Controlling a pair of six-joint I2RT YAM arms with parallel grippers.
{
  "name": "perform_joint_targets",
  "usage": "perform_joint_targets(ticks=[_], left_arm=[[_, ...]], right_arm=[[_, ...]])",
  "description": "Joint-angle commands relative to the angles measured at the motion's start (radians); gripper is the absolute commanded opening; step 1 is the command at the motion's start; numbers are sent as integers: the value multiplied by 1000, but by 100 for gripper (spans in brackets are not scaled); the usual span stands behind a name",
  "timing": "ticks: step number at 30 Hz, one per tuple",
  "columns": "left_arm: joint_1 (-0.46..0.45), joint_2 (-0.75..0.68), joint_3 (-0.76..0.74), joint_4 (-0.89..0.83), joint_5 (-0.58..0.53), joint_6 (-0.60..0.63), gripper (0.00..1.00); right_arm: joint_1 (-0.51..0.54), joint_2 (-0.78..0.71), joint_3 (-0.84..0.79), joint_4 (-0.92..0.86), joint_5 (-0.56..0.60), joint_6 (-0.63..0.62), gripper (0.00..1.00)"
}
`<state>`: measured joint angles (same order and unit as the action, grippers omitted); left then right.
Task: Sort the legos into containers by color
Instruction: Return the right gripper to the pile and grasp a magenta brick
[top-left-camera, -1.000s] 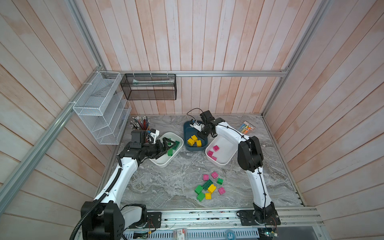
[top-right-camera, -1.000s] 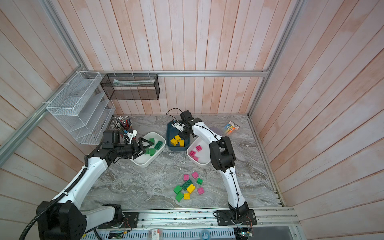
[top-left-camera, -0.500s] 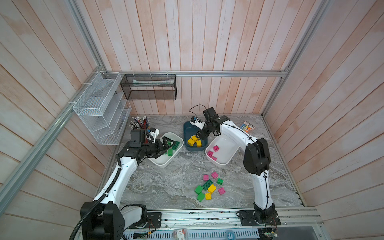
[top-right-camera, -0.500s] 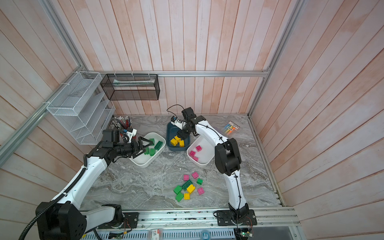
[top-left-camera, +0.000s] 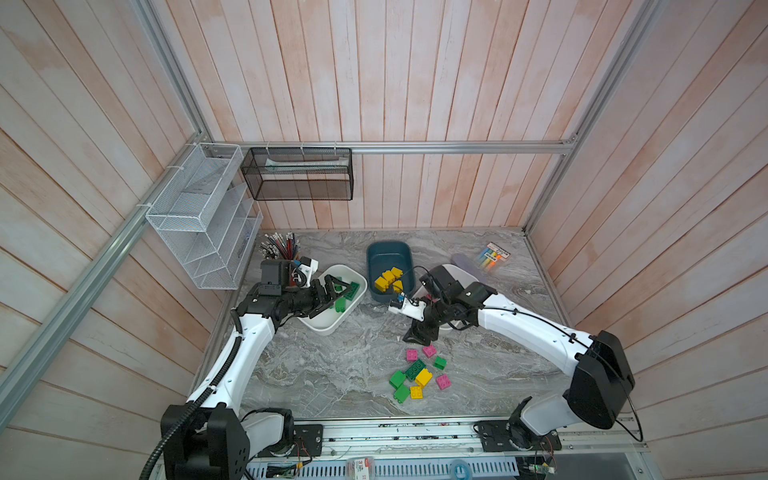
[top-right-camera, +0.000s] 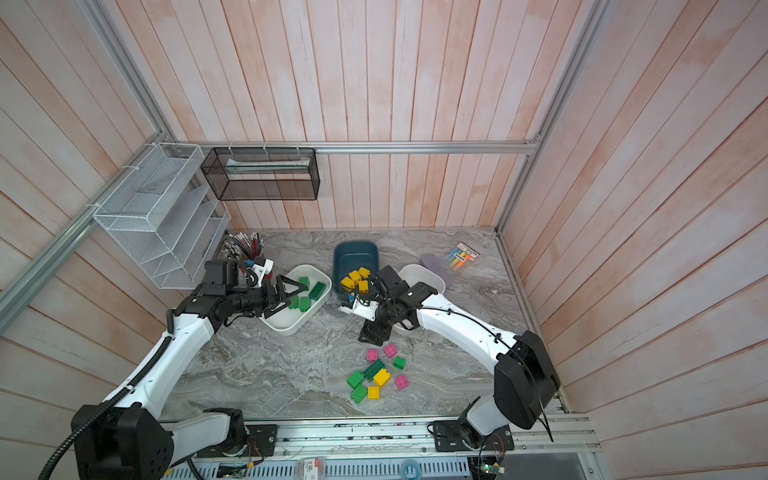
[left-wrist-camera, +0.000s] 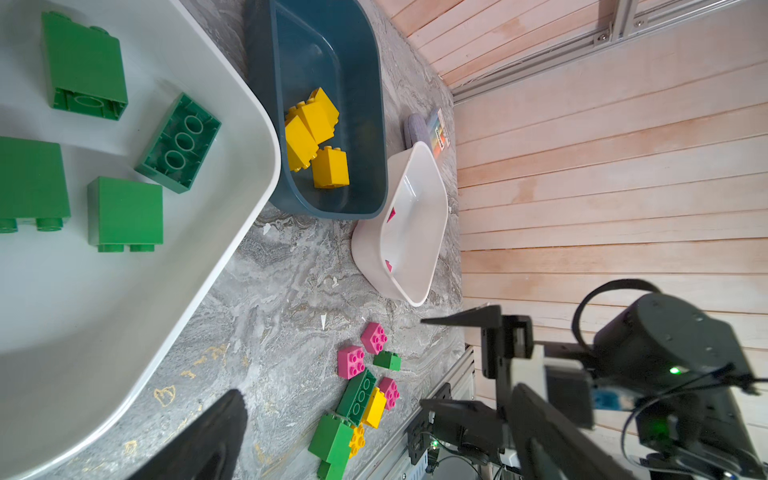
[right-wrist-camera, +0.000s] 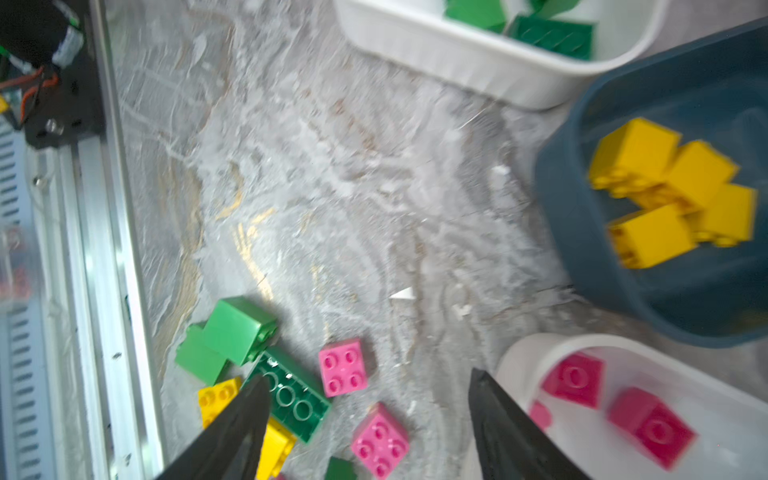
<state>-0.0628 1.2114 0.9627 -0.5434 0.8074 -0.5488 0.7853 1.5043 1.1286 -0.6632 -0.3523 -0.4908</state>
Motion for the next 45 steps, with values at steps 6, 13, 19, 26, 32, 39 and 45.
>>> perform_joint_targets(ticks=[6, 13, 19, 26, 32, 39, 45], left_arm=[[8, -28, -16, -9, 21, 24, 100], [8, -50, -33, -10, 16, 14, 100], [9, -64, -39, -26, 9, 17, 100], [9, -66, -51, -27, 7, 20, 100], [9, -59, -49, -27, 4, 20, 100], [9, -58, -45, -29, 5, 20, 100], [9, -50, -46, -16, 10, 15, 100]], right_arm=[[62, 86, -75, 18, 74, -48, 75], [65, 218, -38, 42, 112, -79, 72], [63, 279, -24, 22, 166, -99, 69], [56, 311, -12, 22, 206, -97, 58], [47, 320, -5, 23, 201, -96, 37], [16, 219, 92, -18, 153, -38, 30], [-52, 115, 169, -56, 223, 8, 30]])
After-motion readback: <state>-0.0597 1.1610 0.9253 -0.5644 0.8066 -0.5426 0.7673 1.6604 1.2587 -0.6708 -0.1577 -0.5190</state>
